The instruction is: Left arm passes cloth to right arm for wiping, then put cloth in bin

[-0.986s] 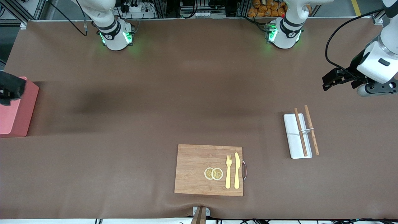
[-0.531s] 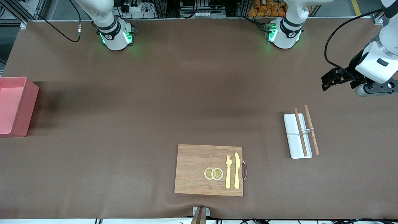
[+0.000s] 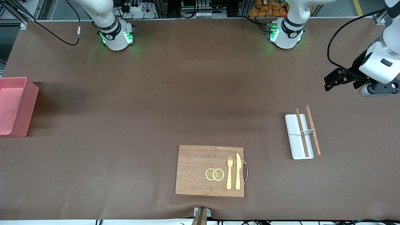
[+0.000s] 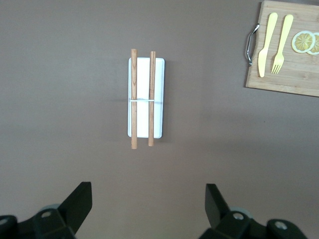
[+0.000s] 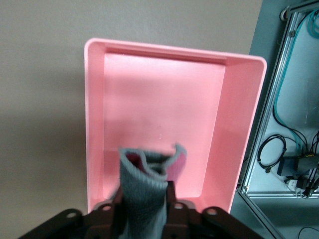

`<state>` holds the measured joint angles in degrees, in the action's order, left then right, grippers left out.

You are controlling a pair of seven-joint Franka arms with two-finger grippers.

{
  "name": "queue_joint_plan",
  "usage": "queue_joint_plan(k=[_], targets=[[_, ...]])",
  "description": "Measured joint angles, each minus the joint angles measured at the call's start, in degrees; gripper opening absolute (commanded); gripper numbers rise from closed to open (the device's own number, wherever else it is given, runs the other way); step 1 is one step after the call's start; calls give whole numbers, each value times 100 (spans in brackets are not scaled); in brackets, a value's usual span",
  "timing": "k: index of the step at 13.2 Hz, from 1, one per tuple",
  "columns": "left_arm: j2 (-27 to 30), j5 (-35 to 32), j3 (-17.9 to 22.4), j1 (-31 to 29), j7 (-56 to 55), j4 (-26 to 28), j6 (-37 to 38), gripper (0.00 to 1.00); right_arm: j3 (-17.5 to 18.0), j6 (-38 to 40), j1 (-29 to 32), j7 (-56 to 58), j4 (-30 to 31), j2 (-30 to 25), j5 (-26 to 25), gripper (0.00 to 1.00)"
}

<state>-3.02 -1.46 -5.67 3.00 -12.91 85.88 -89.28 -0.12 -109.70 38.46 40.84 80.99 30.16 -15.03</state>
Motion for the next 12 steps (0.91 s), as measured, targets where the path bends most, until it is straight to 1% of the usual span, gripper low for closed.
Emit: queue_joint_plan(k=[2,4,6,9,10,12], targets=[[1,0,6,-6,0,-1,0,100,130,46,-203,-4,-111,-59,15,100],[1,0,8,-6,0,-1,0,100,180,497,-659,-285,-179,-269,176,100],[1,0,7,-5,0,-1,0,100,207,1059,-1236,-863,-199,-567,341,100],[1,0,4,-4,0,-3,0,100,234,1697,-2294,-2054,-205,-985,456,100],[1,0,4,-4,0,-3,0,100,235,1879,-2557,-2387,-205,-1100,654,100],[1,0,4,-4,0,-3,0,100,234,2304,-2839,-2939,-199,-1329,1108,100]])
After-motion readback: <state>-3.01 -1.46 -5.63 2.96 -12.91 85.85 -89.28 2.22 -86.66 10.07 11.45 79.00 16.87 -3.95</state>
